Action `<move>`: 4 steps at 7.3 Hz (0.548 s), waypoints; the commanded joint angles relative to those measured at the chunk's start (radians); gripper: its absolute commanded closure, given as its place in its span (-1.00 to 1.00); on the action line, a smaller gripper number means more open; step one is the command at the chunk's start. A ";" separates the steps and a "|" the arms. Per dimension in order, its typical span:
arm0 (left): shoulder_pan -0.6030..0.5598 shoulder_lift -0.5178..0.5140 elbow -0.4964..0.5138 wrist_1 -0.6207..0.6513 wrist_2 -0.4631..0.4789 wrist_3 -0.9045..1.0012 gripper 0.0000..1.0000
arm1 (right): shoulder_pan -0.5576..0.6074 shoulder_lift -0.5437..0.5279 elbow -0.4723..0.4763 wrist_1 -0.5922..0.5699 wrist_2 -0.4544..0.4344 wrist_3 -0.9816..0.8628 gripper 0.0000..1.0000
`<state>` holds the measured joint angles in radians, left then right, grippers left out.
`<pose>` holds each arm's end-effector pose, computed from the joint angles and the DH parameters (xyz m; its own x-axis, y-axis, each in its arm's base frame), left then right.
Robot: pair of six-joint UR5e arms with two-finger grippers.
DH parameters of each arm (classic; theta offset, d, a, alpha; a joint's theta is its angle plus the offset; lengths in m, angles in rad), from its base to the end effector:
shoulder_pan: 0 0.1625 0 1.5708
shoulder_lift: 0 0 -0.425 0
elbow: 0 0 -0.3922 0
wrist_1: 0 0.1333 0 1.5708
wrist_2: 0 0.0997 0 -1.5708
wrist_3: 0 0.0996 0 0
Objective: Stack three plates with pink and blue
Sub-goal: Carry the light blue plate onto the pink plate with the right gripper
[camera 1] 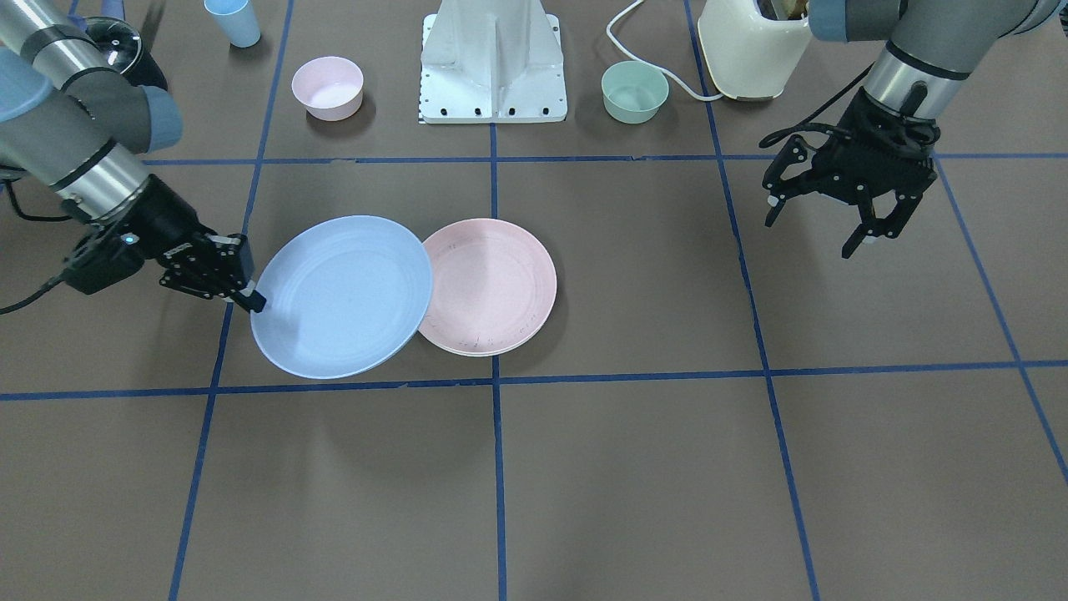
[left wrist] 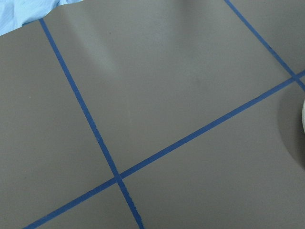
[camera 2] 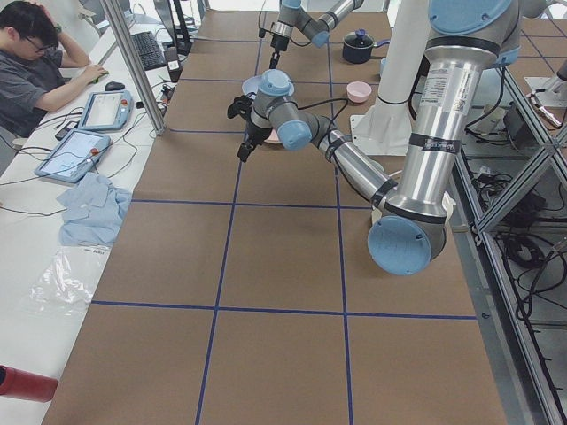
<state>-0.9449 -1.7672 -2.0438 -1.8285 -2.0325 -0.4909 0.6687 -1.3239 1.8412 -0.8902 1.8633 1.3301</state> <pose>0.2335 -0.4749 0.3097 0.6215 0.4879 -0.6129 -0.0664 0.8123 0.5794 -0.3823 -0.4354 0.3226 0.3689 0.0006 0.9295 -0.3038 0.9452 0.1200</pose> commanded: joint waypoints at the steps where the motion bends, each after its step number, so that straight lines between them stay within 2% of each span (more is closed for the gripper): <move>1: 0.000 0.000 0.001 0.000 0.000 0.000 -1.00 | -0.153 0.076 0.026 -0.180 -0.174 0.052 1.00; 2: 0.000 0.000 0.001 0.000 0.000 0.000 -1.00 | -0.173 0.125 0.020 -0.273 -0.206 0.052 1.00; 4: 0.000 0.000 0.001 0.000 0.000 0.000 -1.00 | -0.192 0.140 0.003 -0.297 -0.216 0.052 1.00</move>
<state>-0.9449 -1.7672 -2.0433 -1.8285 -2.0326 -0.4909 0.4912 -1.1975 1.8556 -1.1642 1.6605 1.3811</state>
